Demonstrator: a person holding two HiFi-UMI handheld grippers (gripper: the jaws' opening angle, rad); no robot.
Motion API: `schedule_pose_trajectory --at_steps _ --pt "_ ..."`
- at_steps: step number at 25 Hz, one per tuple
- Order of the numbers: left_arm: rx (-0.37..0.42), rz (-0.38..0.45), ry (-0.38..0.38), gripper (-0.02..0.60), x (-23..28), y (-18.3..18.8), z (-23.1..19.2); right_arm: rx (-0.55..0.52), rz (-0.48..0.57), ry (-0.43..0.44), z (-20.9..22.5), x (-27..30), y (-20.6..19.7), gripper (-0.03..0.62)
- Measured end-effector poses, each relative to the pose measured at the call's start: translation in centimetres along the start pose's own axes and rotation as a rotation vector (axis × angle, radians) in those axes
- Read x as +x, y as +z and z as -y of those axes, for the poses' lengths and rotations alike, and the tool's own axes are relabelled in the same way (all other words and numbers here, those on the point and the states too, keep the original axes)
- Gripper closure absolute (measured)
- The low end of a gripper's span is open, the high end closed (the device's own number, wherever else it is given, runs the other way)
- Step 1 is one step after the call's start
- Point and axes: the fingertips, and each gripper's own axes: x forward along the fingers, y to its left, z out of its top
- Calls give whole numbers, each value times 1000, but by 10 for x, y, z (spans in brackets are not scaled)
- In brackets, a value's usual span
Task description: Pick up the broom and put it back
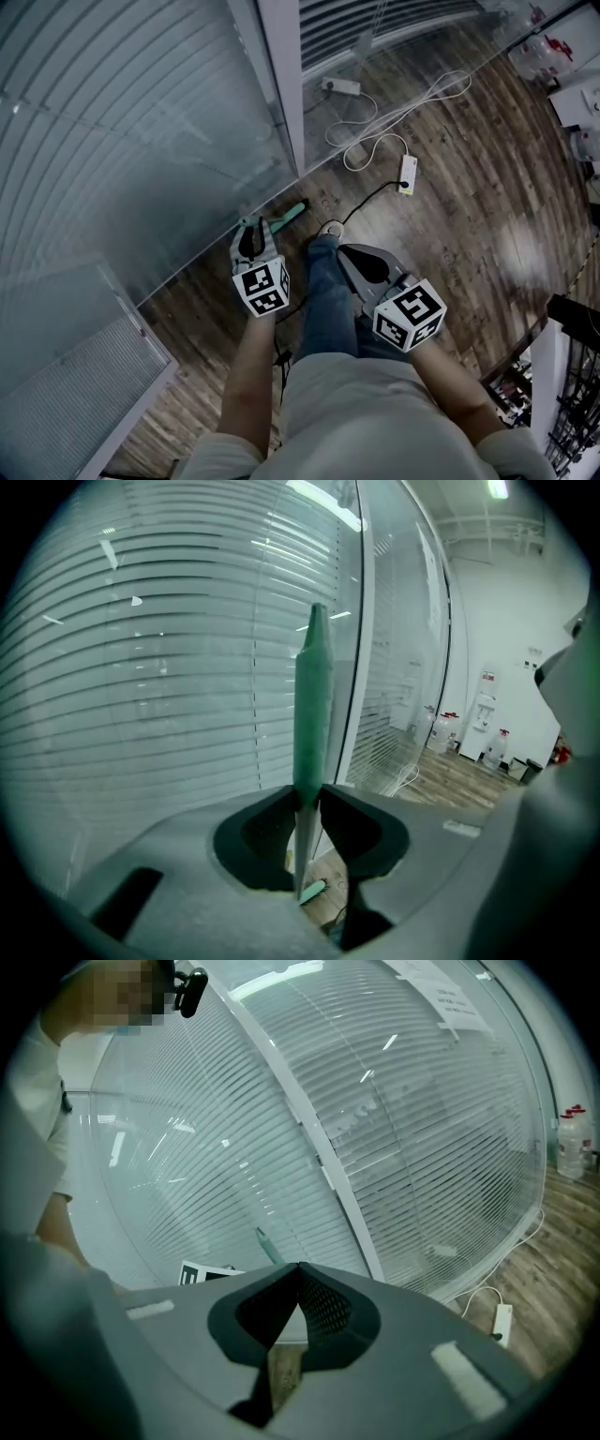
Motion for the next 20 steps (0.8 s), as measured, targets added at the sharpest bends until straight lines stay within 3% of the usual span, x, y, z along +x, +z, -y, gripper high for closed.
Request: schedule_pose_trajectory --at_steps 20 --pt "61 -73 -48 495 72 -15 20 41 -4 -38 25 10 1 588"
